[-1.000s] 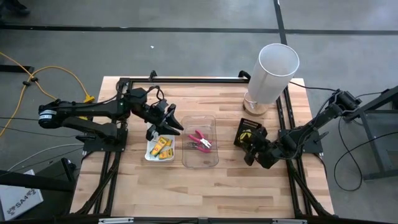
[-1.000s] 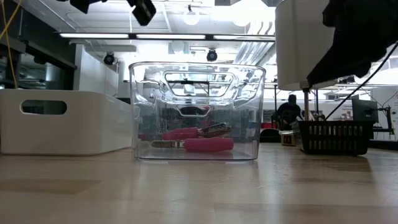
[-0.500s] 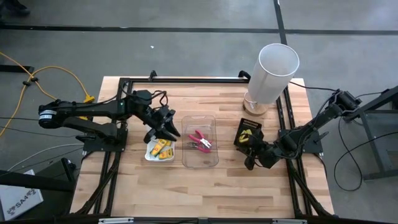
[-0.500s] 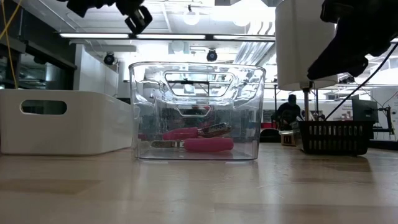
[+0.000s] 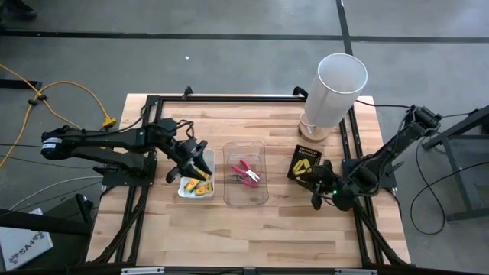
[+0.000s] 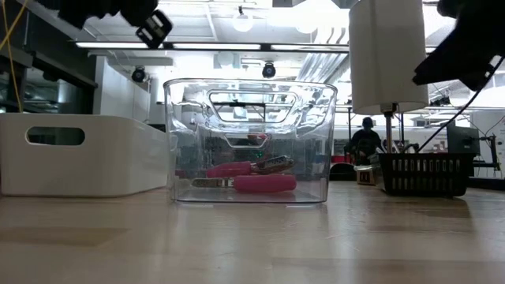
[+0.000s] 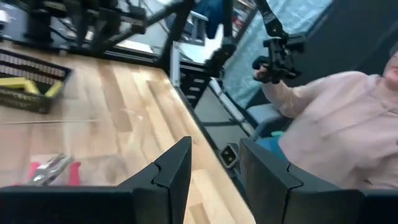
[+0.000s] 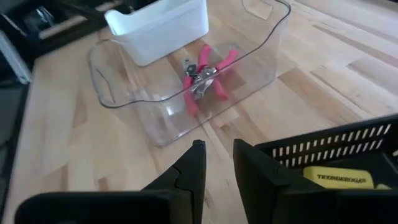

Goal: Pick & Place School Supplies
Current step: Return to Home Position

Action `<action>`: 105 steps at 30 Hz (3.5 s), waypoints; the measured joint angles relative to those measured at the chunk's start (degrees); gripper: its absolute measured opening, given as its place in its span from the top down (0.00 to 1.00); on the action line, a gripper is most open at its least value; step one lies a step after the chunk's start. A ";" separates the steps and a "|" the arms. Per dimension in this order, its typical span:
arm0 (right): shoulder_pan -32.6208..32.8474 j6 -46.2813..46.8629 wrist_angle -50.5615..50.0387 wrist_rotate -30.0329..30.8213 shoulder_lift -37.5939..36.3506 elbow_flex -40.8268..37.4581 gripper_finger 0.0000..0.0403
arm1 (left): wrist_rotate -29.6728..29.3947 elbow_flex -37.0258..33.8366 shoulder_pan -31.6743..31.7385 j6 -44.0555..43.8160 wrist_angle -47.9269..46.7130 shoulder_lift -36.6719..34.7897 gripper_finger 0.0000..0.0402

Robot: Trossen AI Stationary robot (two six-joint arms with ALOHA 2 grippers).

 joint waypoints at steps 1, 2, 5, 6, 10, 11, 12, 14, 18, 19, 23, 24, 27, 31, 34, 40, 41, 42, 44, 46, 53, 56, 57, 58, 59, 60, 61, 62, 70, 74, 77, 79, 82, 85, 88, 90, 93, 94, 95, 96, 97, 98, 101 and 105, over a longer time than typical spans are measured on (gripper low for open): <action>0.65 0.47 0.31 0.48 -1.24 -0.91 0.82 | -0.91 -1.26 -0.15 -0.04 0.38 -1.44 0.67; 1.24 1.01 0.54 0.82 -2.48 -1.88 0.82 | -1.62 -2.67 -0.30 -0.47 0.96 -3.05 0.67; 2.79 1.19 3.70 1.84 -6.01 -5.13 0.82 | -3.40 -6.56 -1.02 -2.02 3.77 -7.71 0.67; 3.07 0.58 5.53 1.88 -7.07 -6.39 0.82 | -3.69 -7.77 -1.23 -2.44 4.03 -9.17 0.67; 3.66 -6.40 17.62 0.87 -10.80 -11.86 0.82 | -4.66 -10.35 -1.58 -3.41 4.17 -12.88 0.67; 3.60 -8.71 21.77 0.00 -11.75 -13.50 0.82 | -5.24 -10.63 -1.58 -4.28 4.29 -13.48 0.67; 3.40 -10.97 26.07 -1.19 -12.53 -15.07 0.82 | -5.34 -10.89 -1.56 -4.66 4.43 -13.75 0.67; 2.94 -15.78 35.36 -4.42 -14.06 -18.73 0.82 | -5.39 -11.19 -1.69 -5.01 4.22 -13.89 0.67; 1.37 -23.33 51.61 -12.20 -15.25 -24.29 0.82 | -5.53 -11.20 -2.83 -5.03 4.28 -13.60 0.67; 0.77 -24.71 54.48 -14.30 -15.25 -25.37 0.82 | -5.98 -11.20 -3.11 -5.05 4.25 -13.56 0.67; -1.79 -27.41 59.17 -20.50 -15.25 -27.19 0.82 | -8.50 -11.20 -4.09 -5.11 4.31 -13.56 0.67; -2.60 -27.35 58.92 -21.75 -15.23 -27.27 0.82 | -8.72 -11.20 -4.26 -5.11 4.27 -13.55 0.67; -4.61 -27.35 57.45 -24.86 -15.23 -27.39 0.82 | -9.84 -11.20 -4.69 -5.11 4.28 -13.54 0.67; -6.92 -27.39 54.96 -28.75 -16.78 -27.39 0.82 | -9.84 -11.20 -4.98 -5.11 4.25 -13.54 0.67; -8.41 -27.03 50.16 -28.06 -19.03 -27.39 0.82 | -9.84 -11.20 -5.15 -5.11 4.25 -13.54 0.67; -10.20 -26.05 41.38 -27.70 -26.65 -27.39 0.82 | -9.84 -11.20 -5.19 -5.11 4.25 -13.54 0.67; -10.29 -26.19 40.25 -27.54 -27.99 -27.39 0.82 | -9.84 -11.20 -5.19 -5.11 4.25 -13.54 0.67; -10.31 -26.42 39.01 -26.97 -29.39 -27.39 0.82 | -9.84 -11.20 -5.19 -5.11 4.25 -13.54 0.67; -10.27 -26.62 35.62 -25.89 -32.35 -27.39 0.82 | -9.84 -11.18 -5.19 -5.11 4.26 -13.54 0.67; -10.27 -26.07 32.46 -24.27 -34.82 -27.39 0.82 | -9.84 -11.18 -5.19 -5.11 4.25 -13.54 0.67; -10.27 -25.03 27.75 -23.67 -38.95 -27.39 0.82 | -9.82 -11.18 -5.19 -5.11 4.25 -13.54 0.67; -10.27 -24.25 26.28 -23.66 -39.08 -27.39 0.82 | -9.82 -11.18 -5.19 -5.11 4.25 -13.54 0.67; -10.27 -23.60 25.83 -23.66 -39.08 -27.41 0.82 | -9.82 -11.18 -5.19 -5.11 4.25 -13.54 0.67; -10.27 -22.96 25.94 -23.67 -39.08 -27.65 0.82 | -9.82 -11.18 -5.19 -5.11 4.25 -13.54 0.67; -10.27 -22.36 26.27 -23.66 -39.10 -28.19 0.82 | -9.82 -11.18 -5.19 -5.11 4.26 -13.54 0.67; -10.27 -21.62 26.70 -23.65 -39.13 -28.96 0.82 | -9.82 -11.18 -5.19 -5.11 4.25 -13.54 0.67; -10.27 -21.10 27.45 -23.67 -39.21 -29.97 0.82 | -9.82 -11.18 -5.19 -5.11 4.25 -13.54 0.67; -10.27 -20.50 27.95 -23.73 -39.25 -30.81 0.82 | -9.82 -11.18 -5.19 -5.11 4.25 -13.54 0.67; -9.35 -18.96 24.88 -24.13 -39.21 -30.84 0.82 | -9.81 -11.18 -5.19 -5.11 4.25 -13.53 0.67; -9.07 -18.48 24.58 -25.73 -38.58 -30.84 0.82 | -9.80 -11.18 -5.19 -5.11 4.25 -13.52 0.67; -9.02 -19.47 24.35 -27.53 -38.59 -30.86 0.82 | -9.80 -11.18 -5.19 -5.11 4.25 -13.54 0.67; -9.00 -20.01 24.17 -28.61 -38.59 -30.86 0.82 | -9.80 -11.16 -5.19 -5.11 4.25 -13.52 0.67; -9.02 -22.17 24.07 -29.03 -38.59 -30.89 0.82 | -9.80 -11.16 -5.19 -5.11 4.27 -13.52 0.67; -9.02 -24.63 23.83 -31.07 -38.59 -30.89 0.82 | -9.80 -11.16 -5.19 -5.11 4.28 -13.52 0.67; -9.02 -26.09 23.35 -34.29 -38.59 -30.89 0.82 | -9.78 -11.16 -5.19 -5.14 4.25 -13.52 0.67; -9.02 -26.16 22.91 -37.12 -38.59 -30.91 0.82 | -9.78 -11.16 -5.17 -5.62 4.25 -13.52 0.67; -9.02 -25.85 21.83 -43.17 -38.59 -30.91 0.82 | -9.78 -11.16 -5.18 -5.81 4.27 -13.52 0.67; -9.02 -25.32 21.49 -45.06 -38.59 -30.91 0.82 | -9.78 -11.16 -5.19 -5.79 4.28 -13.52 0.67; -9.00 -24.59 21.27 -46.62 -38.59 -30.91 0.82 | -9.78 -11.16 -5.19 -5.81 4.25 -13.52 0.67; -9.01 -24.36 21.31 -47.13 -38.59 -30.91 0.82 | -9.77 -11.16 -5.18 -5.81 4.28 -13.52 0.67; -9.02 -24.32 21.35 -47.40 -38.59 -30.91 0.82 | -9.77 -11.16 -5.19 -5.79 4.28 -13.52 0.67; -9.02 -24.45 21.36 -47.52 -38.59 -30.93 0.82 | -9.76 -11.16 -5.17 -5.79 4.28 -13.52 0.67; -9.02 -24.61 21.37 -47.29 -38.59 -30.93 0.82 | -9.77 -11.16 -5.18 -5.79 4.28 -13.52 0.67; -9.02 -24.61 21.37 -47.42 -38.59 -30.93 0.82 | -9.78 -11.13 -5.19 -5.79 4.28 -13.52 0.67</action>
